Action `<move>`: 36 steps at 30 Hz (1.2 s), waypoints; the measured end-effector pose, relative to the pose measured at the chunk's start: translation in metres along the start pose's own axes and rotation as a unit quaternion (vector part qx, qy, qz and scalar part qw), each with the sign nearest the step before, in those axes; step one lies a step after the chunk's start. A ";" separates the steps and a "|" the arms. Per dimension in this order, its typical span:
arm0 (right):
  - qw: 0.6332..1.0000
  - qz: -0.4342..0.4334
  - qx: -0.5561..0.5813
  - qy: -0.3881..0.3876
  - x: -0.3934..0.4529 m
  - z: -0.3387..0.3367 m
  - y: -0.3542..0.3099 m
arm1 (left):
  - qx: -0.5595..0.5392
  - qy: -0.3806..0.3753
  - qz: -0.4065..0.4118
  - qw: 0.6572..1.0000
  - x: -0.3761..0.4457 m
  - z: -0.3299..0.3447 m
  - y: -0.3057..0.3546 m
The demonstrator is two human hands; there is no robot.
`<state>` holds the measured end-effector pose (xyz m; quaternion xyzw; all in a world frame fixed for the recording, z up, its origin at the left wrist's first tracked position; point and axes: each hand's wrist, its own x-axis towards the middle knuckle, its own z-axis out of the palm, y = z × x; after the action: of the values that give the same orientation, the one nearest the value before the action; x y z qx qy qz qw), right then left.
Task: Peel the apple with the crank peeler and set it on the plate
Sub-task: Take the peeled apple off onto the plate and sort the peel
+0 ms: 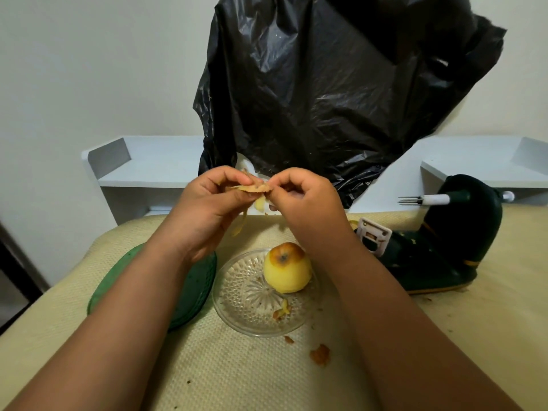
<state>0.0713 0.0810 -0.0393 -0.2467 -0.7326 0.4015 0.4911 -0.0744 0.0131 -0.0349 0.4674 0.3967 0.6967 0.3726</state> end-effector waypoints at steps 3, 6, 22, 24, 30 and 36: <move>1.000 -0.011 -0.018 -0.016 0.000 0.001 0.001 | -0.063 0.060 0.032 0.996 0.004 -0.003 0.004; 0.999 -0.002 -0.032 -0.021 0.001 -0.001 0.004 | -0.108 0.097 0.039 0.989 0.007 -0.010 0.007; 0.994 0.026 -0.083 0.059 0.004 -0.001 0.003 | 0.013 -0.055 -0.028 0.998 -0.003 0.002 -0.004; 0.994 0.054 -0.084 0.049 0.004 -0.003 0.004 | 0.013 -0.046 -0.012 0.999 -0.003 0.004 -0.004; 0.989 0.098 0.092 -0.057 0.005 -0.003 -0.004 | -0.073 0.008 0.010 0.997 0.002 -0.001 0.000; 0.999 0.036 0.024 -0.027 0.003 -0.006 -0.003 | -0.112 0.051 0.006 0.992 0.006 -0.009 0.004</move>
<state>0.0751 0.0839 -0.0340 -0.2498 -0.7268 0.4425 0.4621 -0.0853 0.0151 -0.0309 0.3888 0.3321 0.7620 0.3974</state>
